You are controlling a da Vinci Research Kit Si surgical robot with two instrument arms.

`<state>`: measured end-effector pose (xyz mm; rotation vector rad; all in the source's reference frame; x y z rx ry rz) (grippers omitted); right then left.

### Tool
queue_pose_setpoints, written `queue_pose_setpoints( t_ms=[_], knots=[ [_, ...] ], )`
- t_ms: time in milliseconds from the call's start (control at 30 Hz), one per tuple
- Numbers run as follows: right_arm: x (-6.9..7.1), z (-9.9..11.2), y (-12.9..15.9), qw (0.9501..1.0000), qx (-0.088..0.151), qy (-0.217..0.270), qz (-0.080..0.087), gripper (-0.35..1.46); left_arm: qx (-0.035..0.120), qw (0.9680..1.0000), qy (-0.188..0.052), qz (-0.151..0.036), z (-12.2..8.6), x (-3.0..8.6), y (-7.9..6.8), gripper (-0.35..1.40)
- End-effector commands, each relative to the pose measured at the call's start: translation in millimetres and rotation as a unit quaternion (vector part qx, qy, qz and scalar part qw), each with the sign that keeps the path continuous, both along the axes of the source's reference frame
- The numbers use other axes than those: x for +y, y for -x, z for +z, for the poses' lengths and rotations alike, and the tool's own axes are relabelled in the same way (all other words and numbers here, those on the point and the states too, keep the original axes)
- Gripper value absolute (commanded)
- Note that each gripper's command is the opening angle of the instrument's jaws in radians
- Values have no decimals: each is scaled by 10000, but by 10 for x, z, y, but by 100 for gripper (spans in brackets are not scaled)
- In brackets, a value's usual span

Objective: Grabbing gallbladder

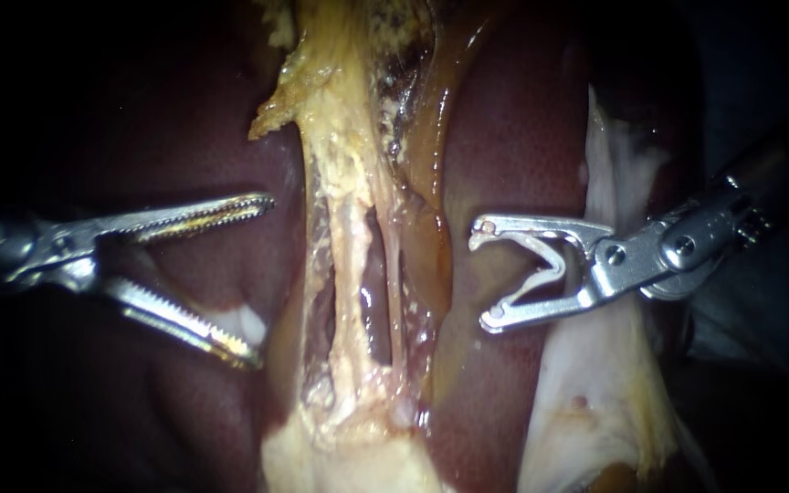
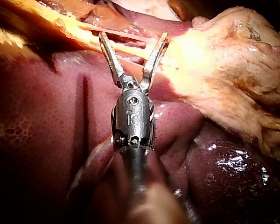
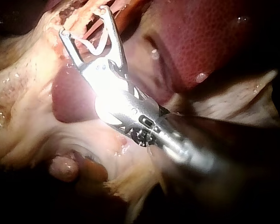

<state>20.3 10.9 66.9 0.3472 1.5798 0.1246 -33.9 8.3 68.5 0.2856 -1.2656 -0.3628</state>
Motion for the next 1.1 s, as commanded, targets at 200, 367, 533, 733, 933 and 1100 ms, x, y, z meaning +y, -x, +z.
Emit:
queue_pose_setpoints(
  t_ms=[200, 367, 533, 733, 933, 1100],
  knots=[
    [-1, -1, 1, 10000, 2, 1, -5, 59, -14, 10000, -19, 17, -4, 3, -1, 107],
    [-2, -3, 1, 10000, 10, 0, -10, 59, 121, 9993, 124, -331, -21, 20, -5, 107],
    [-3, -4, 0, 10000, 13, -2, -8, 59, 366, 9955, 167, -853, -39, 46, -11, 107],
    [-2, -3, -1, 10000, 13, -4, -5, 59, 610, 9888, 149, -1356, -43, 69, -17, 97],
    [-2, -3, -3, 10000, 12, -6, 2, 59, 793, 9833, 153, -1632, -27, 78, -15, 92],
    [-3, -2, -4, 10000, 14, -6, 6, 59, 808, 9821, 129, -1696, -16, 85, -3, 87]
  ],
)
